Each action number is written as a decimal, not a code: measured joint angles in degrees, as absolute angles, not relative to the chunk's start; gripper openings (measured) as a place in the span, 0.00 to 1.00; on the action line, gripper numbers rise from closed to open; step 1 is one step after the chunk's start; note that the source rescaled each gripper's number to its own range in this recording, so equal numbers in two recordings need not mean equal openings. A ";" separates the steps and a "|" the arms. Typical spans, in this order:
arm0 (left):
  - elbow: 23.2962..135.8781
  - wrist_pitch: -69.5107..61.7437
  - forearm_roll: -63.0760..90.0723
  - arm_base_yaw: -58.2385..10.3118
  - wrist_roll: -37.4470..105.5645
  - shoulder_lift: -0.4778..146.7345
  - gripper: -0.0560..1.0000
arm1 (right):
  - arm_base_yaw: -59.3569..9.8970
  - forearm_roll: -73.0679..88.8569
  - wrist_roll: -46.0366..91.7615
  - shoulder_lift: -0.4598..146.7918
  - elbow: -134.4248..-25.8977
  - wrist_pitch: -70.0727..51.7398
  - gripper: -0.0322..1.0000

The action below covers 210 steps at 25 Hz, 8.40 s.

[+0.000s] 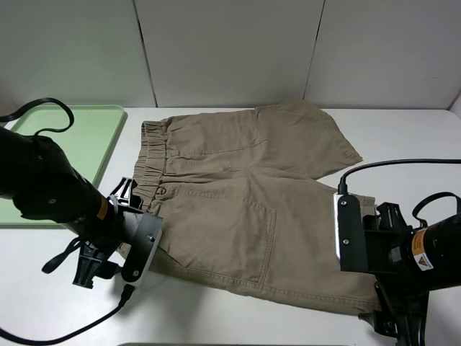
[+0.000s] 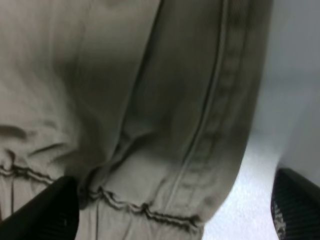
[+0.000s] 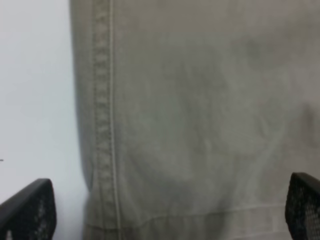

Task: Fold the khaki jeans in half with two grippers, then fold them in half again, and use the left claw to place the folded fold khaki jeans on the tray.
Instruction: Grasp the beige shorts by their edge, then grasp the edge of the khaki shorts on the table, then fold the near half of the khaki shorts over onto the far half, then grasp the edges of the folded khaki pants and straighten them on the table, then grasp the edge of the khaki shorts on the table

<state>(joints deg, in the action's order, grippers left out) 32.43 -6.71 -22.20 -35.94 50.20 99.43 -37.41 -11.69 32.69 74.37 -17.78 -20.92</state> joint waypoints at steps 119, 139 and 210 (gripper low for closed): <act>34.60 -30.82 -31.39 -53.52 -9.39 61.11 0.11 | -44.97 -29.99 19.56 66.89 -43.79 -33.65 0.03; 34.91 -20.87 -42.46 -21.78 -18.12 61.11 0.10 | -26.27 -29.70 11.91 87.42 -49.50 -2.49 0.03; 60.47 -48.76 -28.57 -15.28 -7.28 14.97 0.80 | -19.46 -25.17 1.16 71.50 -49.64 -4.73 0.97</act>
<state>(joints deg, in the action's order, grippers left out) 60.47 -48.76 -28.57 -15.28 -7.28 14.97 -19.46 -25.17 1.16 71.50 -49.64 -4.73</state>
